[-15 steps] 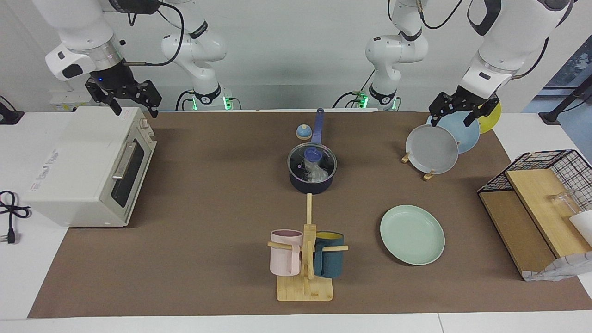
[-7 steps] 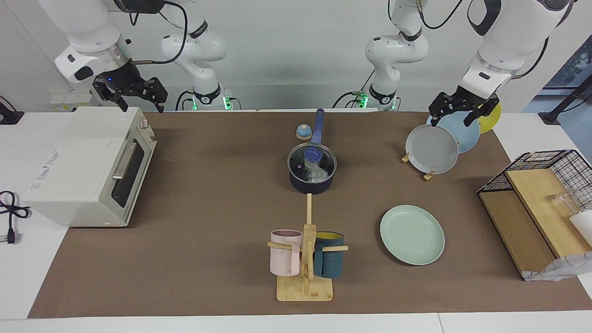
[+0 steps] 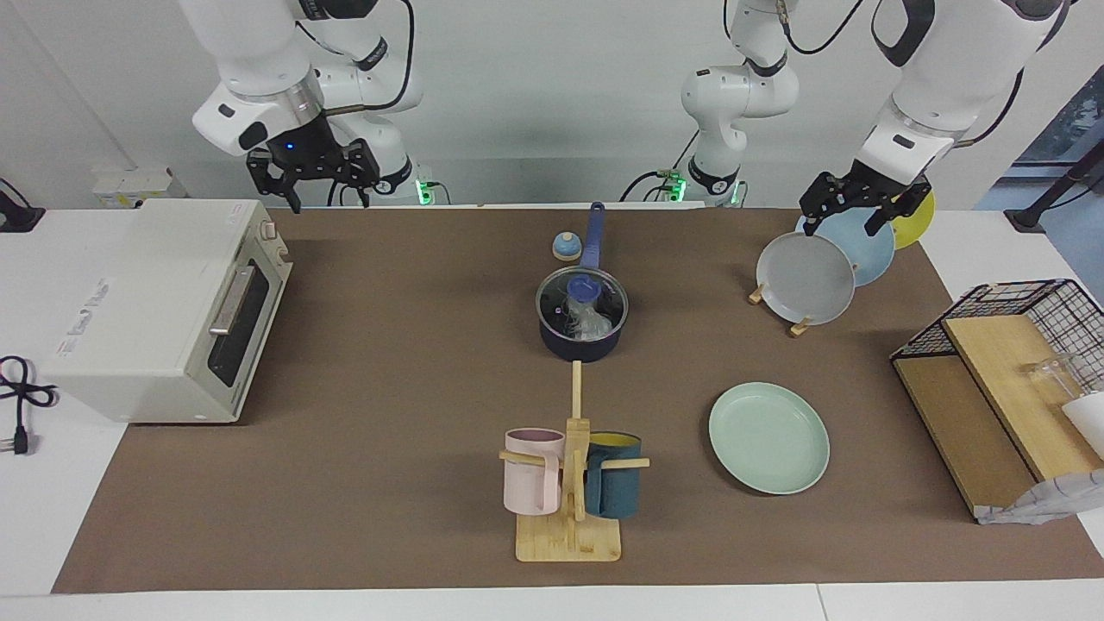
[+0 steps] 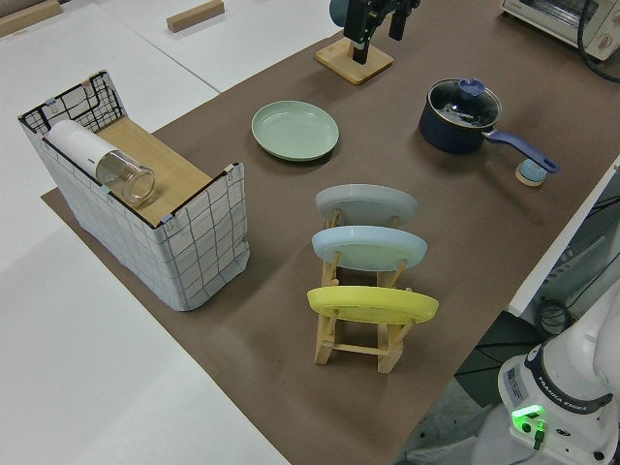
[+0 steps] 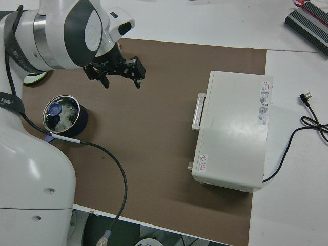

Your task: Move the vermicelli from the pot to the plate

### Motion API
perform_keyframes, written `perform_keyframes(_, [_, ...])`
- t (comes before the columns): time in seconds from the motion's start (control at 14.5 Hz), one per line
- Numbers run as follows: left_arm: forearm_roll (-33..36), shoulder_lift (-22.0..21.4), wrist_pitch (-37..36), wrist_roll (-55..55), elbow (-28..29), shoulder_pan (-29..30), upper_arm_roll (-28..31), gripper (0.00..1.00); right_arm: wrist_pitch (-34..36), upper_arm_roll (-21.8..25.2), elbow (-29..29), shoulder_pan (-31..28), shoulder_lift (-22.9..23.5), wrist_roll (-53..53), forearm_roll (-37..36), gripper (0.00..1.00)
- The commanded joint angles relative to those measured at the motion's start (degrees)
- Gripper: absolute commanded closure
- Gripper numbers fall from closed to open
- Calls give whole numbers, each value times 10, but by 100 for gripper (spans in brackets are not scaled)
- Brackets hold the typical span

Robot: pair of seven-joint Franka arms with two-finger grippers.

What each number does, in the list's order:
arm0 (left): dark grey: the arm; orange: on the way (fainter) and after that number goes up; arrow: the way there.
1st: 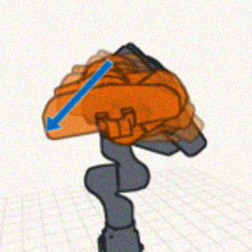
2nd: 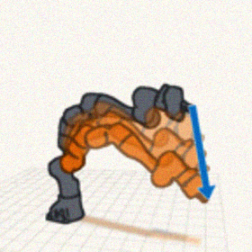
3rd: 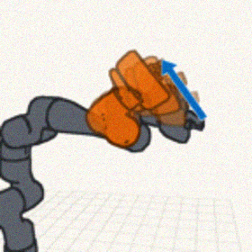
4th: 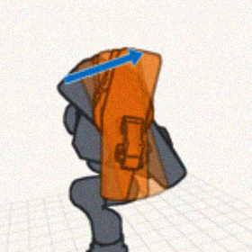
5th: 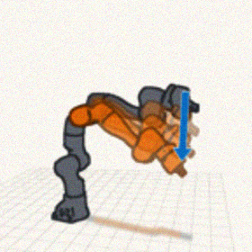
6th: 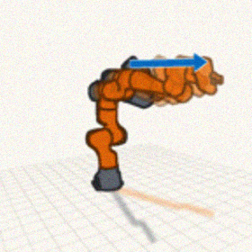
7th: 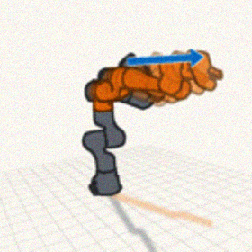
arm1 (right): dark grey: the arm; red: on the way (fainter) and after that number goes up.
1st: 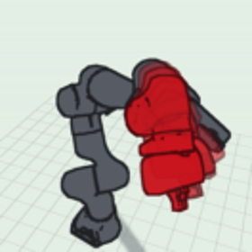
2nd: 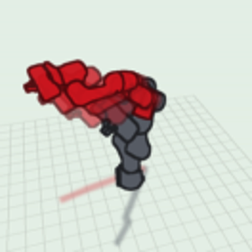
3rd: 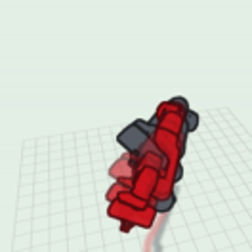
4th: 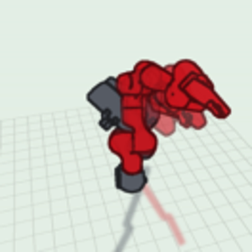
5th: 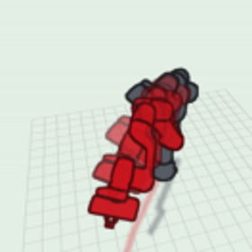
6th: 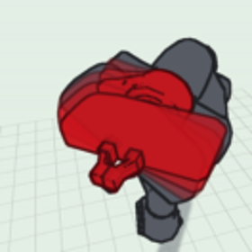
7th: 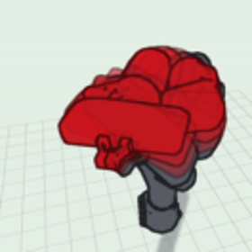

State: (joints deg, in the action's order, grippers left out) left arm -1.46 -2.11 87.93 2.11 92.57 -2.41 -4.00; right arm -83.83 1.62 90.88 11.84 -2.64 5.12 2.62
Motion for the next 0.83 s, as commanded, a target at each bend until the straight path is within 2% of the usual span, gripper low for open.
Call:
perform_keyframes(0.0, [-6, -9, 4, 0, 9, 7, -3, 0, -44, 0, 10, 42, 11, 74, 37, 0])
perform_keyframes(0.21, [-6, -9, 4, 0, 9, 7, -3, 0, -63, -1, -3, 114, 43, 152, 32, 0])
perform_keyframes(0.41, [-6, -9, 4, 0, 9, 7, -3, 0, -105, -2, -32, 189, 114, 233, 20, 0])
perform_keyframes(0.55, [-6, -10, 4, 0, 9, 7, -3, 0, -121, -2, -48, 216, 155, 267, 5, 0])
perform_keyframes(0.76, [-6, -9, 4, 0, 9, 7, -3, 0, -186, -4, -29, 231, 164, 270, 0, 0])
